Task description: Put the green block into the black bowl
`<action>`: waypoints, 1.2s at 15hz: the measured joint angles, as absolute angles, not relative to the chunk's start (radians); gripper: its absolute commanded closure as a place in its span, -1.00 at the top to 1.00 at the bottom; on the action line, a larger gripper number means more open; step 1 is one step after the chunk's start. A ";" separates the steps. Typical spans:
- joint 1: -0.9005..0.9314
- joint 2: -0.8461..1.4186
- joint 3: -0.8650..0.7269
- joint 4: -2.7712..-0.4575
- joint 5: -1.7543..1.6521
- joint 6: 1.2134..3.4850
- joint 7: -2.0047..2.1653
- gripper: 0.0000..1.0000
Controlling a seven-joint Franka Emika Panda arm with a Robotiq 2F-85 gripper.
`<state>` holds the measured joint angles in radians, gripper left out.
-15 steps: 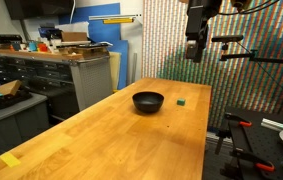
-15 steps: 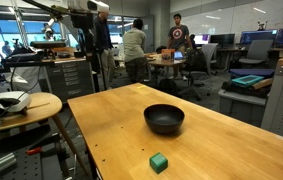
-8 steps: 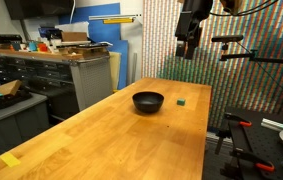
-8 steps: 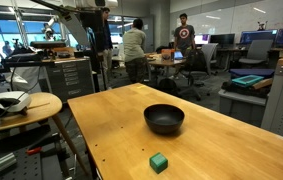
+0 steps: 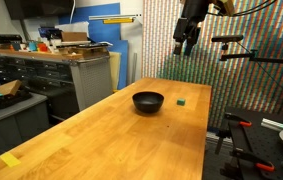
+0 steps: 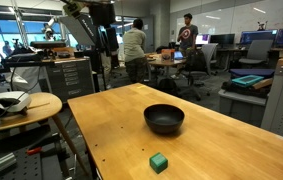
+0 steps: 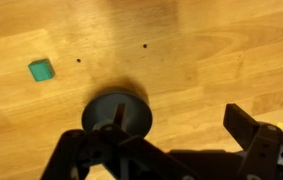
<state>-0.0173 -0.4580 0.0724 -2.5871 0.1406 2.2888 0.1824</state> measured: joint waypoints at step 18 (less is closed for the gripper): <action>-0.134 -0.291 -0.092 -2.608 -0.101 2.407 0.022 1.00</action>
